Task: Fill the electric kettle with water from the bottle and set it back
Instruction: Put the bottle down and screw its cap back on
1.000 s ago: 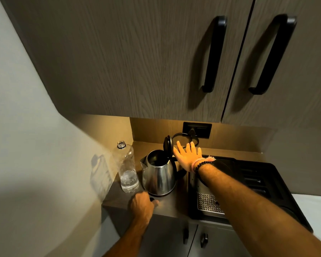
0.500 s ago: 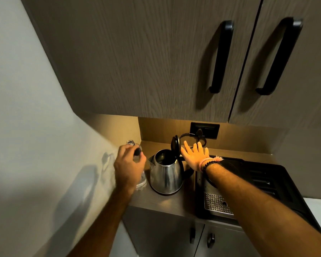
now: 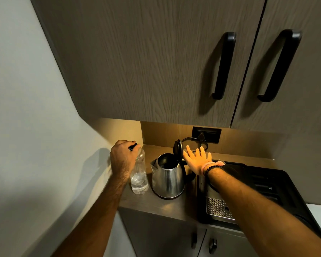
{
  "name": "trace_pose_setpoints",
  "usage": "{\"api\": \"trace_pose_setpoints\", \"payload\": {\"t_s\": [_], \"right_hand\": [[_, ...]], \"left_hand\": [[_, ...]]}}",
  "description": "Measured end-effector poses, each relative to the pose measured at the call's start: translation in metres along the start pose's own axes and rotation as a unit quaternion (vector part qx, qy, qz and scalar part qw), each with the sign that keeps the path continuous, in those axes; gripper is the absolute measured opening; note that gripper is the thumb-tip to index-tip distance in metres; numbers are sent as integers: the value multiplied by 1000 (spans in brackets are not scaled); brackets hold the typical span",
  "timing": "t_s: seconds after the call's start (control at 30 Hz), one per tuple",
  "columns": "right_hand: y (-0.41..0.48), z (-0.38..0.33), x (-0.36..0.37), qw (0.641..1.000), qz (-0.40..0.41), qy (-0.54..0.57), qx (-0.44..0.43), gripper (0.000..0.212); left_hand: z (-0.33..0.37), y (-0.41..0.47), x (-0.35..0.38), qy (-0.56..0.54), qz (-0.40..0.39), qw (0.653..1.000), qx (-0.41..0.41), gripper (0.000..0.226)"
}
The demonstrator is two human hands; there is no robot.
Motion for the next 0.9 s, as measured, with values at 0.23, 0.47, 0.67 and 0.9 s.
{"api": "trace_pose_setpoints", "payload": {"t_s": [0.23,0.47,0.67,0.9], "right_hand": [[-8,-3,-6,1000,1,13,1,123],[-14,-12,-8,999,-7,3,-49,105],[-26,-36,-15,991,-19,123,-55,81],[-22,-44,-12,991,12,129,-45,97]], "left_hand": [[3,-3,-1,1,5,1000,-22,20],[1,-10,5,8,-35,999,-33,32],[-1,-16,-5,0,3,1000,-7,35],[56,-33,28,17,-99,983,153,39]]}}
Point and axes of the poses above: each hand's wrist, its own y-axis towards the middle knuckle, its own x-axis out of the palm, z = x × y, the point moved 7 cm from there along y, towards the middle knuckle, and after that the axes turned 12 degrees about x, right-handed, at the moved point
